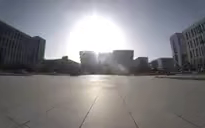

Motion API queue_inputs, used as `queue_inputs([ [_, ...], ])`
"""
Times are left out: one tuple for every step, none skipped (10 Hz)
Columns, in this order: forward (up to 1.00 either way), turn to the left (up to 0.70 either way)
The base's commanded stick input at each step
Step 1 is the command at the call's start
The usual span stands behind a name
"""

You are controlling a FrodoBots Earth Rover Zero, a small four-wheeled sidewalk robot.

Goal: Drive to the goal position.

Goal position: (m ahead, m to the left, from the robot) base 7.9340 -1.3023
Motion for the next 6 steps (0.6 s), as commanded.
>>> queue_inputs([
  [0.00, 0.00],
  [0.00, 0.00],
  [0.00, 0.00],
  [0.00, 0.00],
  [0.00, 0.00],
  [0.19, 0.01],
])
